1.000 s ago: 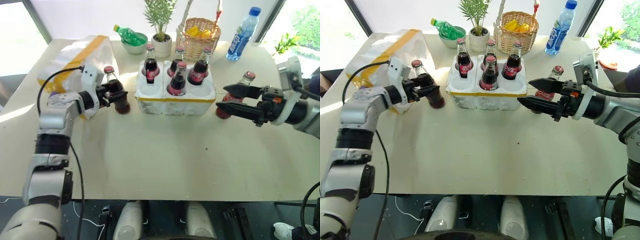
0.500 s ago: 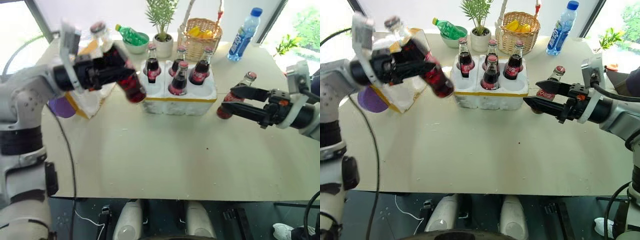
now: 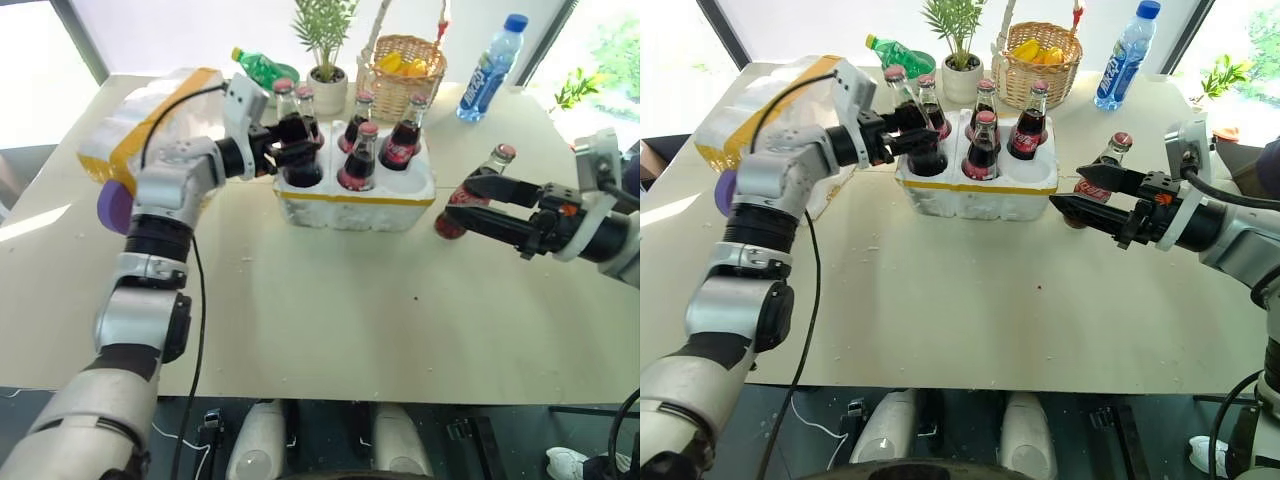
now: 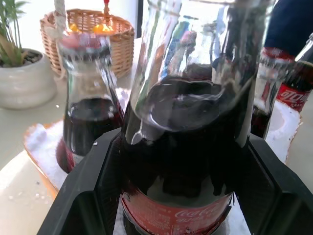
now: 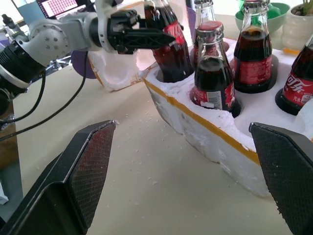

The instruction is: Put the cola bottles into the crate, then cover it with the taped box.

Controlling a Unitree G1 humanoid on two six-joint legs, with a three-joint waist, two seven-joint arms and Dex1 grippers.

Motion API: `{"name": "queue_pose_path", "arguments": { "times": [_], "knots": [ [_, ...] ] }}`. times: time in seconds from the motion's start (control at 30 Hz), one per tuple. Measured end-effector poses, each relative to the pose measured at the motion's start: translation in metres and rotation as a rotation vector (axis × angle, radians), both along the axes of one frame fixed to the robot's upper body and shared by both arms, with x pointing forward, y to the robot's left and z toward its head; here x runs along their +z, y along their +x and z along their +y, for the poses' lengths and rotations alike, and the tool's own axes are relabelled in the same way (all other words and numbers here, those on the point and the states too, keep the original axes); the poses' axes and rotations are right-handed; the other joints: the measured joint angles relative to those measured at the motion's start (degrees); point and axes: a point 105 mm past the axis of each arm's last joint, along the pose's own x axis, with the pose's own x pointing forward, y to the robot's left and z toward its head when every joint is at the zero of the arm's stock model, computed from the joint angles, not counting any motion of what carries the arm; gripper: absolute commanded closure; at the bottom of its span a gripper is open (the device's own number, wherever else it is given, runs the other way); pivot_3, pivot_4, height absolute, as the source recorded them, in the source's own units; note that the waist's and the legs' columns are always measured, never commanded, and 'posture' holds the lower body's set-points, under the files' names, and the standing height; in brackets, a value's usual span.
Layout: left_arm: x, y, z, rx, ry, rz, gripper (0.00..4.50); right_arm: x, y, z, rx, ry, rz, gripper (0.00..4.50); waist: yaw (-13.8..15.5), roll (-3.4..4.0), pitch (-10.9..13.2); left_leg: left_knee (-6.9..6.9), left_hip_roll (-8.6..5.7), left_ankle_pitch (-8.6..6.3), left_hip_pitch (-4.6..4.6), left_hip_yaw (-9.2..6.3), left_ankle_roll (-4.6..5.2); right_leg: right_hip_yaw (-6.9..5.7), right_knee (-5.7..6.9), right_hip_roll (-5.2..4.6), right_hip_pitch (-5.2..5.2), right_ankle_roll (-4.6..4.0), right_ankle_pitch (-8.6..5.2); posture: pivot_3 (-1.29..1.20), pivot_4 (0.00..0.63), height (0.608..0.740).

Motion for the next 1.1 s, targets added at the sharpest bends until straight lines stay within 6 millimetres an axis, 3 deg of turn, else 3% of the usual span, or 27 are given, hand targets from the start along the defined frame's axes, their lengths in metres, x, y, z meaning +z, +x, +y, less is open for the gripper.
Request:
{"name": "queue_pose_path", "arguments": {
  "times": [0.07, 0.13, 0.3, 0.43, 0.53, 0.63, 0.73, 0.83, 1.1],
  "knots": [
    [-0.013, 0.002, 0.0, 0.008, 0.064, 0.021, 0.93, -0.001, 0.001, 0.0, -0.008, -0.005, -0.001, 0.0, -0.06, 0.0, 0.0, 0.01, -0.01, -0.02, -0.03, 0.01, 0.03, 0.01, 0.0, -0.02, -0.02, 0.0, 0.0, 0.0, 0.15, 0.74],
    [-0.015, 0.001, -0.004, -0.012, 0.09, 0.01, 0.04, -0.002, 0.004, -0.001, -0.025, -0.018, -0.01, 0.0, -0.07, 0.0, 0.0, 0.0, -0.01, -0.02, -0.06, 0.0, 0.04, 0.0, 0.0, -0.02, -0.05, 0.0, 0.0, 0.0, 0.15, 0.74],
    [-0.006, -0.006, -0.007, -0.061, 0.132, -0.04, 0.01, -0.005, 0.012, -0.011, -0.112, -0.037, -0.026, 0.0, -0.15, 0.01, -0.01, 0.0, 0.0, -0.02, -0.06, 0.0, 0.04, 0.01, 0.0, -0.02, -0.06, 0.0, 0.0, 0.0, 0.15, 0.74],
    [0.006, -0.022, 0.012, -0.079, 0.102, -0.057, 0.01, -0.021, 0.013, -0.021, -0.174, -0.077, 0.0, 0.0, -0.33, 0.02, -0.01, -0.01, 0.03, -0.02, -0.05, 0.0, 0.04, 0.01, 0.02, -0.01, -0.09, 0.0, 0.0, 0.0, 0.15, 0.74],
    [0.032, -0.054, 0.047, -0.126, -0.001, -0.037, 0.01, -0.034, 0.017, -0.037, -0.28, -0.127, 0.021, 0.0, -1.47, 0.03, 0.0, -0.03, 0.06, -0.01, -0.08, -0.01, 0.02, 0.02, 0.06, -0.01, -0.14, 0.0, -0.01, 0.0, 0.15, 0.74],
    [0.059, -0.109, 0.072, -0.244, -0.028, -0.012, 0.01, -0.043, 0.025, -0.054, -0.411, -0.144, 0.02, 0.0, -2.13, 0.08, -0.03, -0.03, 0.05, 0.0, 0.01, -0.01, -0.01, 0.04, 0.04, -0.02, -0.07, 0.02, -0.02, 0.0, 0.15, 0.74],
    [0.05, -0.143, 0.073, -0.332, 0.027, 0.043, 0.01, -0.051, 0.032, -0.06, -0.478, -0.131, 0.021, 0.0, -1.82, 0.2, -0.09, -0.03, 0.03, 0.02, 0.21, -0.03, -0.08, 0.05, 0.04, -0.02, 0.14, 0.03, -0.06, 0.0, 0.15, 0.74],
    [0.035, -0.152, 0.069, -0.344, 0.037, 0.102, 0.01, -0.058, 0.04, -0.059, -0.501, -0.116, 0.031, 0.0, -1.35, 0.17, -0.08, -0.02, 0.01, 0.05, 0.17, -0.1, -0.14, 0.04, 0.03, -0.02, 0.15, -0.18, -0.16, 0.0, 0.15, 0.74],
    [0.038, -0.152, 0.063, -0.297, 0.022, 0.064, 0.01, -0.079, 0.083, -0.05, -0.548, -0.056, 0.05, 0.0, -1.76, 0.19, -0.07, -0.07, 0.01, 0.08, 0.16, -0.06, -0.15, 0.06, 0.1, 0.04, 0.07, 0.01, -0.05, 0.0, 0.15, 0.74]
  ]
}}
